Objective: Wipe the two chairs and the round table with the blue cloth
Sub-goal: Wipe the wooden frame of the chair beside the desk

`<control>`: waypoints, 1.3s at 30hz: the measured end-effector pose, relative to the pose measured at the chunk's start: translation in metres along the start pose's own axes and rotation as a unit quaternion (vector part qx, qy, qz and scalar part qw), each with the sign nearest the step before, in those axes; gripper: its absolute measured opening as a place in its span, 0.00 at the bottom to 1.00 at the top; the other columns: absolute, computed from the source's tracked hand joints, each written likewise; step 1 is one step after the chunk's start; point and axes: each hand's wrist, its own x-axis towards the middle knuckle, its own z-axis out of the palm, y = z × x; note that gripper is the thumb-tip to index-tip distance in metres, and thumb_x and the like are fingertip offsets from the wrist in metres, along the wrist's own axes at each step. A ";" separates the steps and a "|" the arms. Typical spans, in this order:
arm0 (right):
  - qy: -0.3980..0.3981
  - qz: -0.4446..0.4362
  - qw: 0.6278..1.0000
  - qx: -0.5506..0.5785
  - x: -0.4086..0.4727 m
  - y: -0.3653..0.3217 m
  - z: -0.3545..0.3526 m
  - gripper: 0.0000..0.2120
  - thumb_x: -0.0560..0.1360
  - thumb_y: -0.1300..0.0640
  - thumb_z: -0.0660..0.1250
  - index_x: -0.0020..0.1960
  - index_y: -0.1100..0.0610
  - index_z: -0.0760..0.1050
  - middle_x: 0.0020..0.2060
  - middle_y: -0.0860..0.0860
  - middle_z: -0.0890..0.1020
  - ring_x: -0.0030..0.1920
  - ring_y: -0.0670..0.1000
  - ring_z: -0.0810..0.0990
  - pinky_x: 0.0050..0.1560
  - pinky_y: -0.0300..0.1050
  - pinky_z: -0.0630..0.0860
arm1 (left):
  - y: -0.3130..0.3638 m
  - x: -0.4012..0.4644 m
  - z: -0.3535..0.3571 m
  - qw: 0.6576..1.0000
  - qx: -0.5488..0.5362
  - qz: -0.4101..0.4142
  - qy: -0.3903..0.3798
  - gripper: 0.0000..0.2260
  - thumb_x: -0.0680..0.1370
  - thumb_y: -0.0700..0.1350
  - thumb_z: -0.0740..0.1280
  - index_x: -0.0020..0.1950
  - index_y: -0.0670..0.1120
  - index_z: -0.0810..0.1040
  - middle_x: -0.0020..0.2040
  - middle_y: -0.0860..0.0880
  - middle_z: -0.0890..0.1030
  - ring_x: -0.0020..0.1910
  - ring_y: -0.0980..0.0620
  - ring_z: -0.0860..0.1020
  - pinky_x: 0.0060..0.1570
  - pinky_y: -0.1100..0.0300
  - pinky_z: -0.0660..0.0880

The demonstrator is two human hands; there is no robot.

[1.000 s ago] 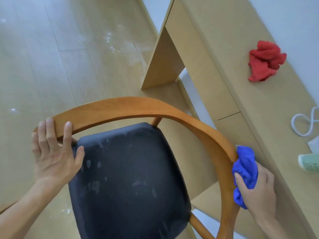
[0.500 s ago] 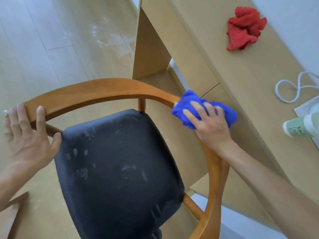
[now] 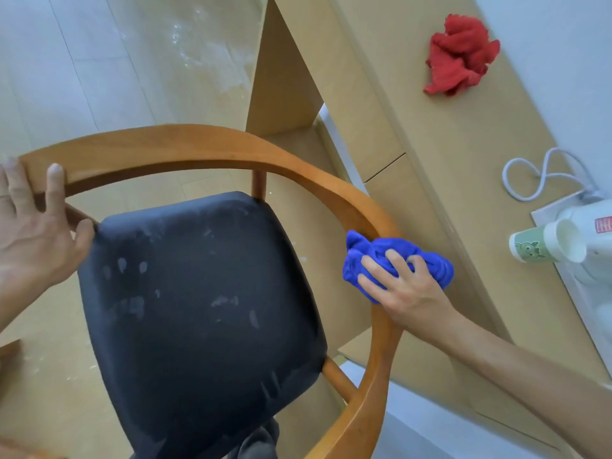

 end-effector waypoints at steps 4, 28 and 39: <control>-0.070 -0.074 0.992 0.069 -0.063 -0.054 -0.007 0.19 0.74 0.67 0.51 0.47 0.54 0.80 0.53 0.54 0.82 0.45 0.59 0.81 0.36 0.50 0.76 | 0.031 -0.032 -0.048 1.000 -0.028 -0.007 -0.010 0.40 0.70 0.66 0.52 0.79 0.58 0.41 0.68 0.31 0.58 0.64 0.22 0.62 0.56 0.27 0.64; -0.095 -0.106 0.989 -0.031 0.012 0.000 -0.007 0.17 0.67 0.62 0.57 0.49 0.58 0.80 0.56 0.58 0.81 0.51 0.62 0.80 0.46 0.57 0.69 | 0.078 -0.089 -0.083 0.970 -0.038 0.087 0.223 0.35 0.72 0.54 0.56 0.77 0.46 0.51 0.77 0.36 0.43 0.74 0.52 0.28 0.71 0.57 0.28; -0.129 -0.121 0.984 0.033 0.041 -0.009 0.001 0.11 0.55 0.65 0.73 0.36 0.59 0.75 0.42 0.59 0.79 0.36 0.58 0.75 0.37 0.52 0.63 | 0.082 -0.096 -0.094 0.973 0.013 0.092 0.210 0.36 0.76 0.49 0.64 0.78 0.43 0.50 0.77 0.33 0.46 0.76 0.34 0.43 0.72 0.50 0.30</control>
